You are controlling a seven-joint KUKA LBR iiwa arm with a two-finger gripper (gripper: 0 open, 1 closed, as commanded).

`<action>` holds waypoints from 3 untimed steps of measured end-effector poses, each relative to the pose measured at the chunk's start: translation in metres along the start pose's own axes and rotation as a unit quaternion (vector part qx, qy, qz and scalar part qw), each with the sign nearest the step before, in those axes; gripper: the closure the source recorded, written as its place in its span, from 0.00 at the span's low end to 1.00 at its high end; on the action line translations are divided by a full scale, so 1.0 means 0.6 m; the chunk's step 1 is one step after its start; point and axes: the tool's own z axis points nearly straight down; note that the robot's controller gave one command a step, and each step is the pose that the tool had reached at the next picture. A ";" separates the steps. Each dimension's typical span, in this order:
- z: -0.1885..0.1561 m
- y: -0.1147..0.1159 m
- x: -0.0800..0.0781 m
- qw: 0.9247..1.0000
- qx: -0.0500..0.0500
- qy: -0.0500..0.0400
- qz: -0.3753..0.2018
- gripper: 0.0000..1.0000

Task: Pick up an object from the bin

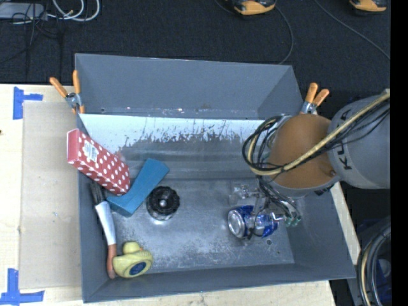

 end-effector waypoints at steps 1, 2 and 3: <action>0.023 -0.076 -0.025 0.995 -0.001 0.001 0.102 1.00; 0.023 -0.076 -0.025 0.995 -0.001 0.001 0.102 1.00; -0.047 -0.075 -0.026 0.995 -0.001 0.005 0.101 1.00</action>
Offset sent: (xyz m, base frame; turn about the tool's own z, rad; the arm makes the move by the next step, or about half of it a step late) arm 0.0000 0.0000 0.0000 0.0000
